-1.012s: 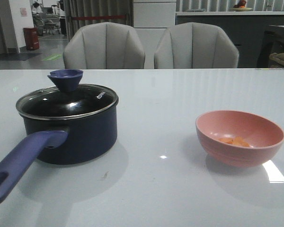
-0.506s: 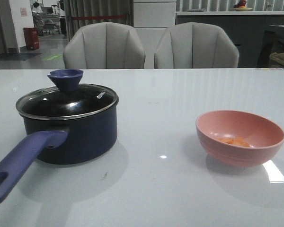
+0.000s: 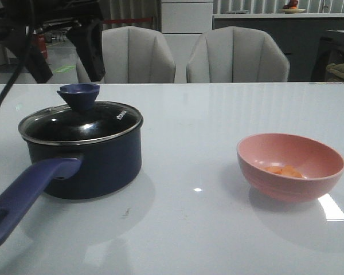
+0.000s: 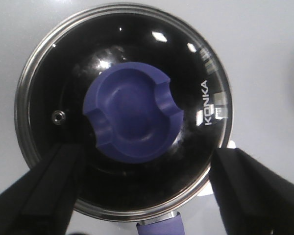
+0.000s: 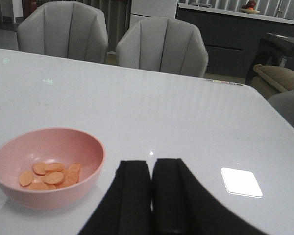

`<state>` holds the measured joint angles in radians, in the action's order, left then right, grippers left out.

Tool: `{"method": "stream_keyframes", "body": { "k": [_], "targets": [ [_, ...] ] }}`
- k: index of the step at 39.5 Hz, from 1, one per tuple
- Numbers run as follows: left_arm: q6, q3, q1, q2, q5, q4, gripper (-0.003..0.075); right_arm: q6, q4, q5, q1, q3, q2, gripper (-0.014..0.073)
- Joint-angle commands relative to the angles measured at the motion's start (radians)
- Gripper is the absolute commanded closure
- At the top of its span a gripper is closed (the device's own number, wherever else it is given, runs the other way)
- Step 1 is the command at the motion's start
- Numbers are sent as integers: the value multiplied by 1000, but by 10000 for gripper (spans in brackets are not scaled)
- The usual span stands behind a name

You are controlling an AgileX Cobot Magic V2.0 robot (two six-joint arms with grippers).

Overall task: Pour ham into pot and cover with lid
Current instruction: 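Lower the left gripper onto the blue lid knob and close it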

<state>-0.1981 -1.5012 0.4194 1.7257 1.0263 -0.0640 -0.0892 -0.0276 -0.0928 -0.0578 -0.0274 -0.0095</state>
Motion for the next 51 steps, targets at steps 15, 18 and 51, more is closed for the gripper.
{"method": "stream_keyframes", "body": {
  "k": [15, 18, 51],
  "targets": [
    [-128, -112, 5, 41, -5, 44, 164, -1, 14, 81, 5, 5, -20, 436],
    [-128, -140, 6, 58, 6, 34, 164, -1, 14, 81, 5, 5, -20, 436],
    [-151, -195, 6, 173, 58, 23, 115, -1, 14, 81, 5, 5, -20, 436]
  ]
}}
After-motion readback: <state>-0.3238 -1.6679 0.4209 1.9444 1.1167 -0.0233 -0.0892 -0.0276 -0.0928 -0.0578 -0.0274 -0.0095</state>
